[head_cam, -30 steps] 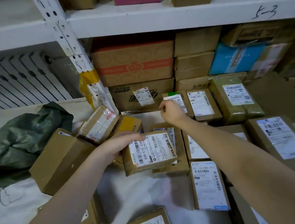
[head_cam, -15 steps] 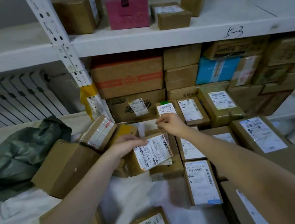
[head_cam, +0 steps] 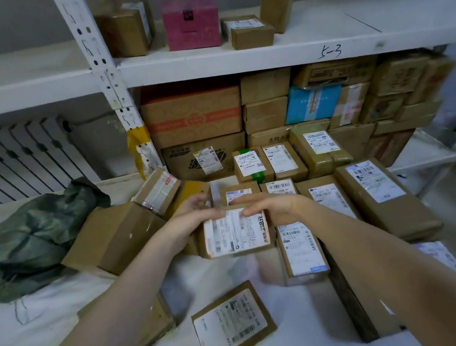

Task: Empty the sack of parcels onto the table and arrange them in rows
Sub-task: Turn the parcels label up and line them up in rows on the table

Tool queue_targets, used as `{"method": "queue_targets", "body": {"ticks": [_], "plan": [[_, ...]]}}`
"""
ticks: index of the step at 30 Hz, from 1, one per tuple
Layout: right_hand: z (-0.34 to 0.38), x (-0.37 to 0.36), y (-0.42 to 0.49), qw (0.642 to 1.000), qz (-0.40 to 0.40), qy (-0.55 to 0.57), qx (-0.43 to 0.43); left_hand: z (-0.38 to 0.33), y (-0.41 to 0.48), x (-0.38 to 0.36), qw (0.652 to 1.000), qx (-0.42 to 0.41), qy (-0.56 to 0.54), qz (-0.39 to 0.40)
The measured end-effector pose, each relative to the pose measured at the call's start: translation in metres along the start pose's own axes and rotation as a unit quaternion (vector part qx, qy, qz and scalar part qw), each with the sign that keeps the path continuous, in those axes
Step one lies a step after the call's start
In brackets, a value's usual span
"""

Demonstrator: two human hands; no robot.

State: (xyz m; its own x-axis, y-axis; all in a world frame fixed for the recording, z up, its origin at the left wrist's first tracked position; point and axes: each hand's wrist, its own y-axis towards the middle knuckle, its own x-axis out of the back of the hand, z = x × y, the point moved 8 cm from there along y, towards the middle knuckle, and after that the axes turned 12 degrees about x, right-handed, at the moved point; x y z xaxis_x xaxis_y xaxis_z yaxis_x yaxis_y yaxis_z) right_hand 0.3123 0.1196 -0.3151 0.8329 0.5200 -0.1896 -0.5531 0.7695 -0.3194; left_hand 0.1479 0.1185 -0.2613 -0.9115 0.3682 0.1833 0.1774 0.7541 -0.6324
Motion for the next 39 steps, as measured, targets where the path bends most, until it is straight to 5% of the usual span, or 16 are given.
{"method": "queue_targets", "body": {"ticks": [3,7,13,18,20,22,24,27,29,33,39], "plan": [[-0.004,-0.012,-0.019,0.997,-0.05,0.054,0.026,0.017,-0.007,0.003,0.992,0.009,-0.117,-0.05],[-0.016,-0.019,-0.049,0.977,-0.136,0.156,0.045,0.044,-0.013,-0.021,0.98,0.048,-0.191,0.015],[-0.043,-0.025,-0.084,0.991,-0.12,0.047,-0.028,0.066,-0.023,-0.042,0.976,0.046,-0.206,0.062],[-0.035,-0.037,-0.09,0.991,-0.121,0.054,0.008,0.074,-0.03,-0.048,0.972,0.032,-0.222,0.069],[-0.037,-0.033,-0.092,0.988,-0.137,0.063,0.022,0.08,-0.036,-0.051,0.992,0.031,-0.115,0.048],[-0.047,-0.019,-0.096,0.983,-0.166,0.073,0.022,0.1,-0.041,-0.057,0.986,0.046,0.162,0.016],[-0.056,-0.01,-0.1,0.984,-0.169,0.059,0.008,0.136,-0.045,-0.069,0.896,0.064,0.438,0.021],[-0.069,-0.009,-0.105,0.988,-0.147,0.041,-0.02,0.165,-0.05,-0.08,0.802,0.044,0.591,-0.071],[-0.074,-0.009,-0.11,0.988,-0.148,0.023,-0.031,0.164,-0.053,-0.077,0.813,0.054,0.563,-0.14],[-0.084,0.003,-0.12,0.981,-0.177,-0.066,-0.041,0.158,-0.058,-0.046,0.893,0.15,0.353,-0.236],[-0.084,-0.007,-0.122,0.972,-0.169,-0.161,-0.026,0.165,-0.063,-0.025,0.876,0.232,0.244,-0.344]]}}
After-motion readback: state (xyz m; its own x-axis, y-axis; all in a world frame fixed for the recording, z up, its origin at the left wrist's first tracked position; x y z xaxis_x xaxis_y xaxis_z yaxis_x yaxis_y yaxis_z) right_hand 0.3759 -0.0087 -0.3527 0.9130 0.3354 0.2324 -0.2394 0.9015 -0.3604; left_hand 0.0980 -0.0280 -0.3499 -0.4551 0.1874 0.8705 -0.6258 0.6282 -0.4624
